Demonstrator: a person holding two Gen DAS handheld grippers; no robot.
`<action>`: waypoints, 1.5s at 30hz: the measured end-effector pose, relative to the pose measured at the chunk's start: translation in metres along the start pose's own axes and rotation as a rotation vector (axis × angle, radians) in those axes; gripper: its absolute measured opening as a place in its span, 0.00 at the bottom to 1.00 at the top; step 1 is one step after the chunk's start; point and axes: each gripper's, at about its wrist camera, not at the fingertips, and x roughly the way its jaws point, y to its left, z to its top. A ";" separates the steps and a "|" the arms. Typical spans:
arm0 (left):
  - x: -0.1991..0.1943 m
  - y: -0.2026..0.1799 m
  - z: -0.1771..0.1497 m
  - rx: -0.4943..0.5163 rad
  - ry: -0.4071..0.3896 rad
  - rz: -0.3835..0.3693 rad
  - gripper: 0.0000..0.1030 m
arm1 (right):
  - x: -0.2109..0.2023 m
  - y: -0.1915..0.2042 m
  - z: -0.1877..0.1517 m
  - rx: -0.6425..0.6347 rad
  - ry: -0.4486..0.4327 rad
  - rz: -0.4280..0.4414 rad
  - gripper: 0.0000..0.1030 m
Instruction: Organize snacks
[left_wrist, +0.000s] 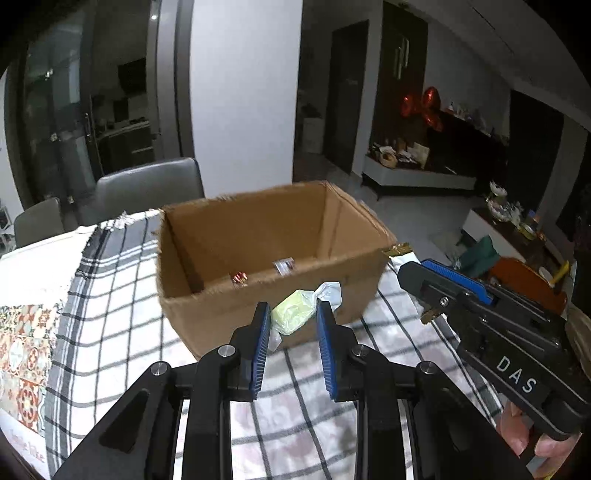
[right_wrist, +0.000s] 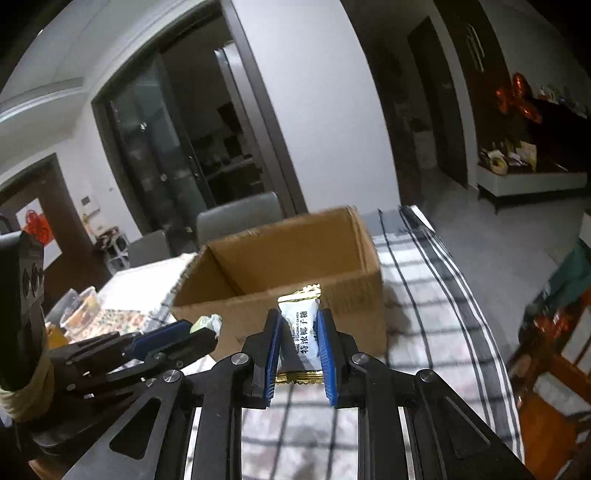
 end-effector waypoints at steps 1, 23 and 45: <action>-0.001 0.002 0.004 -0.001 -0.005 0.010 0.25 | 0.002 0.002 0.005 -0.006 -0.009 0.013 0.21; 0.049 0.045 0.055 -0.062 0.005 0.088 0.25 | 0.071 0.023 0.063 -0.129 -0.047 0.096 0.21; -0.017 0.036 0.025 -0.078 -0.083 0.172 0.67 | 0.020 0.014 0.040 -0.075 -0.039 0.030 0.57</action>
